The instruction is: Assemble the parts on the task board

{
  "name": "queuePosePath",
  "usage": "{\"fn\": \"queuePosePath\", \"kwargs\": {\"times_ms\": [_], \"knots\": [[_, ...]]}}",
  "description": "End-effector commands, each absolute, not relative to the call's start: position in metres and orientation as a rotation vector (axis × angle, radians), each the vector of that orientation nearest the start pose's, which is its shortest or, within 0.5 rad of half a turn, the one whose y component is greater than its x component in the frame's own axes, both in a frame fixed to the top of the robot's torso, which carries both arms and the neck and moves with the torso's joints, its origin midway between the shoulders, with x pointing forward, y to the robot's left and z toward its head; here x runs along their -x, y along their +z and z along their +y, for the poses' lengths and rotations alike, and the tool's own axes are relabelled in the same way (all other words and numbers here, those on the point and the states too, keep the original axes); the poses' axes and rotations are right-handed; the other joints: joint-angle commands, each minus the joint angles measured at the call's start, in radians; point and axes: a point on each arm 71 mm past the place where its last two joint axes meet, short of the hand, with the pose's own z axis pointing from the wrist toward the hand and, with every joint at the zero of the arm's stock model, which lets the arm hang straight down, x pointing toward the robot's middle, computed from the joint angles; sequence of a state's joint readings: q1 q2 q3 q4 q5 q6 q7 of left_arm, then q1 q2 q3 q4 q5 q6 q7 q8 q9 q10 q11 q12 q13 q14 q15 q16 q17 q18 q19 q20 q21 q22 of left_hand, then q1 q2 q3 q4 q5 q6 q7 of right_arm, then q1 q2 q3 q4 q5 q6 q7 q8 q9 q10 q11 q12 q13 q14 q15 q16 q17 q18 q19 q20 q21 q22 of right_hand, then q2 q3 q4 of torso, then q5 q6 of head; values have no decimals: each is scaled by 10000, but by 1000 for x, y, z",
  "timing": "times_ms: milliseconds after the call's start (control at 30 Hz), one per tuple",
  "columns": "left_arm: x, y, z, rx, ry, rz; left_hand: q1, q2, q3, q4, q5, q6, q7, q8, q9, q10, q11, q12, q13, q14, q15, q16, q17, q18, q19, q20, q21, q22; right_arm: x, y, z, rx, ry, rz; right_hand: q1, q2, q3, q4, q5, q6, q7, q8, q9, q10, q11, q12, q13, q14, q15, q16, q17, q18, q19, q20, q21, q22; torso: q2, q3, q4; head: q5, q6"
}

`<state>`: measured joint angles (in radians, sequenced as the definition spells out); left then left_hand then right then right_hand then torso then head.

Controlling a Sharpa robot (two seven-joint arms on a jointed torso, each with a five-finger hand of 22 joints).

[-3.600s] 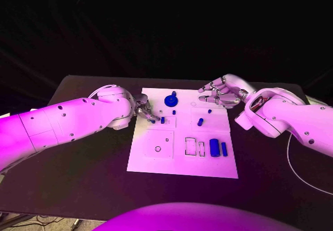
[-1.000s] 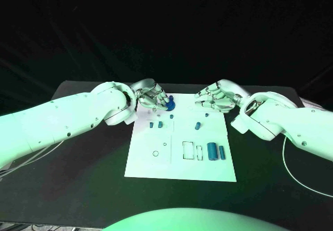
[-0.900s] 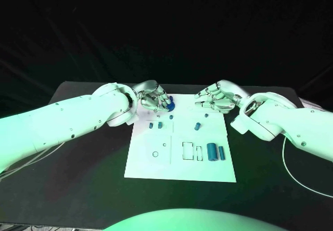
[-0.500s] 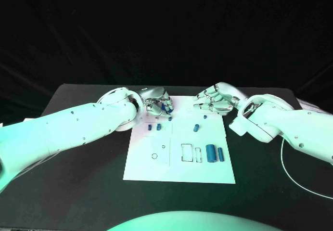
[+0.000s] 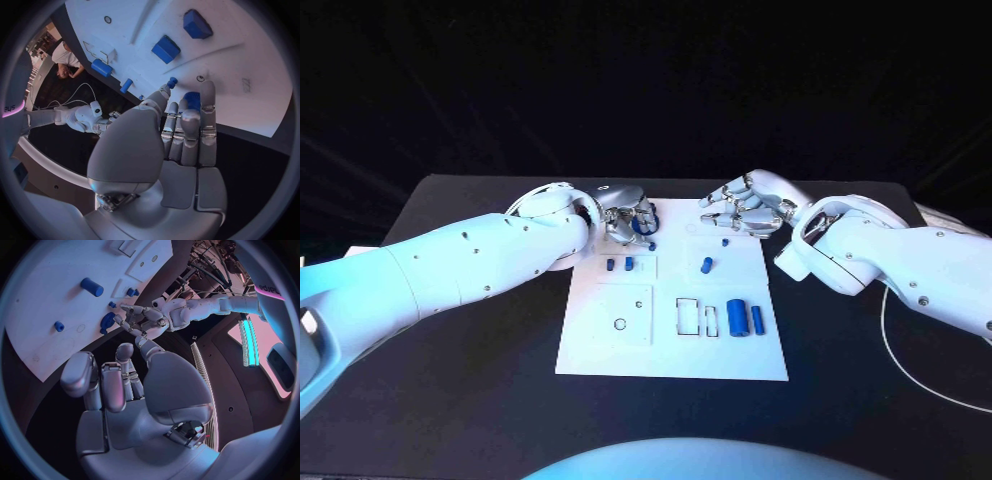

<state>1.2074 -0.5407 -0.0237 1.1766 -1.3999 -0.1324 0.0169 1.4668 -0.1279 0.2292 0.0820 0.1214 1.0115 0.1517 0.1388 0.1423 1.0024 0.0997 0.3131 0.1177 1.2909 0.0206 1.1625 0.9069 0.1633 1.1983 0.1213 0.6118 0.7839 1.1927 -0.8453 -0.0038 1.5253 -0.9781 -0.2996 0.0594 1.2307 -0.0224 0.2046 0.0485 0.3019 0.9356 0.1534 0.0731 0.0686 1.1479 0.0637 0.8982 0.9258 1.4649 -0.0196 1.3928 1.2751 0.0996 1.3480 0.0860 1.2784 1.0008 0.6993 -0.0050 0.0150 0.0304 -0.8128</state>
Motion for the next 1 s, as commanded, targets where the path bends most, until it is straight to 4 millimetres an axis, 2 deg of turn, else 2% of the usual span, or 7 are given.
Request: {"fn": "queuePosePath", "kwargs": {"times_ms": [33, 267, 733, 1000], "knots": [[-537, -208, 131, -2763, -7084, 18386, -88, 44, -3, -68, -33, 119, -17, -54, -67, 109, -30, -38, -66, 354, -25, 526, 553, 49, 390, -27, 812, 678, -487, -174, -197, -2231, 10223, 16921, 57, 64, 79, 10, 45, 42, 33, 23, -1, -85, 5, -29, -18, 476, 30, -44, -20, 84, -47, -9, -66, -14, -7, 0, 7, -6, -18], [-536, -210, 128, -2934, -7018, 18461, -125, 67, 9, -83, -30, 209, -33, -77, -157, 251, -60, -22, -148, 757, -60, 1155, 1242, -123, 849, -52, 1910, 1614, -487, -174, -197, -2228, 10241, 16926, 57, 64, 79, 10, 45, 42, 33, 23, -1, -85, 5, -29, -18, 476, 30, -44, -20, 84, -47, -9, -66, -14, -12, -4, 12, -2, -42], [-536, -215, 119, -3074, -6901, 18496, 61, 238, 388, -236, -14, 472, -86, -44, -253, 692, -170, 51, -212, 1310, -157, 1953, 2248, -375, 1475, -138, 3535, 2996, -487, -174, -195, -2199, 10282, 16979, 57, 64, 79, 10, 45, 42, 33, 23, -1, -85, 5, -29, -18, 476, 30, -44, -20, 84, -47, -9, -66, -14, -9, 3, 3, -22, -74], [-536, -220, 116, -3092, -6742, 18696, 91, 257, 609, -321, -9, 569, -100, -46, -301, 799, -199, 3, -254, 1469, -184, 2169, 2523, -461, 1660, -174, 4067, 3458, -487, -174, -194, -2186, 10299, 17005, 57, 64, 79, 10, 45, 42, 33, 23, -1, -85, 5, -29, -18, 476, 30, -44, -20, 84, -47, -9, -66, -14, -9, 6, 9, -44, -90]]}}
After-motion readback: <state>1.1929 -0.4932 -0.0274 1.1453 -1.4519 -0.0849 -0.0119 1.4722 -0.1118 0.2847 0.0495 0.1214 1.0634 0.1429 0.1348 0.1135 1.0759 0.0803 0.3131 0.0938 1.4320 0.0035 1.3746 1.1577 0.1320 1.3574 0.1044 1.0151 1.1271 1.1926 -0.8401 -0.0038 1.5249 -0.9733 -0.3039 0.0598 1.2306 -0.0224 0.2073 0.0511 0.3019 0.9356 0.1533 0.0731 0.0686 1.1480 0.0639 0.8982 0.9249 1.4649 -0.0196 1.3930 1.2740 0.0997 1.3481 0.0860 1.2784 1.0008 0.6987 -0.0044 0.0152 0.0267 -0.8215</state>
